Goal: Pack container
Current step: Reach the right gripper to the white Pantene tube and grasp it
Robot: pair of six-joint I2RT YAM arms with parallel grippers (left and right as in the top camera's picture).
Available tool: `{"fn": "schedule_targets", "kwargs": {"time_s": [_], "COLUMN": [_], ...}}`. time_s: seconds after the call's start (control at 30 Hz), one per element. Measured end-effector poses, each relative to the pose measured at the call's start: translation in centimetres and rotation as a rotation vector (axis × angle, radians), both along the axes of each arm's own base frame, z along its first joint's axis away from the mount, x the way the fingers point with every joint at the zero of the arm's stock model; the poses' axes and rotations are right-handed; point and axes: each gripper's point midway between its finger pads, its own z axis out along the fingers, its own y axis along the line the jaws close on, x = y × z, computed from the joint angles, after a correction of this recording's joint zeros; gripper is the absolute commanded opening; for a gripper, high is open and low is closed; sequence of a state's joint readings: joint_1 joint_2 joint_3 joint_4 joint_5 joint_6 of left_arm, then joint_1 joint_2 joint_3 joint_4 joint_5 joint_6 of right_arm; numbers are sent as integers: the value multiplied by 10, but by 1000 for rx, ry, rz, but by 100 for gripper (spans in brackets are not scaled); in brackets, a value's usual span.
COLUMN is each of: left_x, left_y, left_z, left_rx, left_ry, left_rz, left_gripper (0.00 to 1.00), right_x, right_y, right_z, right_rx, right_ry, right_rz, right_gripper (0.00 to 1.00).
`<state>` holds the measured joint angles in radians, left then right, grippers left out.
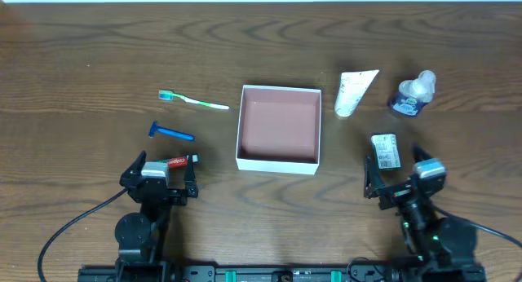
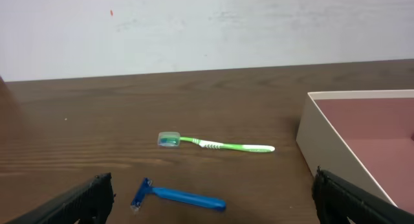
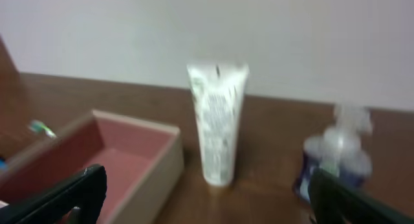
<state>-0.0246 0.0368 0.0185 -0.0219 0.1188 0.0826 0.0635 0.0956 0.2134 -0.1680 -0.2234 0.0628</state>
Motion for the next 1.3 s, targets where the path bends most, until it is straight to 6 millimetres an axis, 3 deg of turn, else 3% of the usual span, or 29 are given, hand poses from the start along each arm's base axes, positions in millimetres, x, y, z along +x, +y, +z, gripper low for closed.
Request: {"fn": "schedule_targets", "kwargs": {"time_s": [0.13, 0.47, 0.63, 0.73, 0.83, 1.07, 1.3], "left_x": [0, 0, 0, 0, 0, 0, 0], "left_y": [0, 0, 0, 0, 0, 0, 0], "left_z": [0, 0, 0, 0, 0, 0, 0], "left_rx": [0, 0, 0, 0, 0, 0, 0], "left_ry": [1, 1, 1, 1, 1, 1, 1], "left_rz": [0, 0, 0, 0, 0, 0, 0], "left_gripper": [98, 98, 98, 98, 98, 98, 98], "right_x": [3, 59, 87, 100, 115, 157, 172], "right_y": [11, 46, 63, 65, 60, 34, 31], "right_z": [46, 96, 141, 149, 136, 70, 16], "right_rx": [-1, 21, 38, 31, 24, -39, -132], "right_ry": [26, 387, 350, 323, 358, 521, 635], "right_rz": [64, 261, 364, 374, 341, 219, 241], "right_gripper": [99, 99, 99, 99, 99, 99, 93]}}
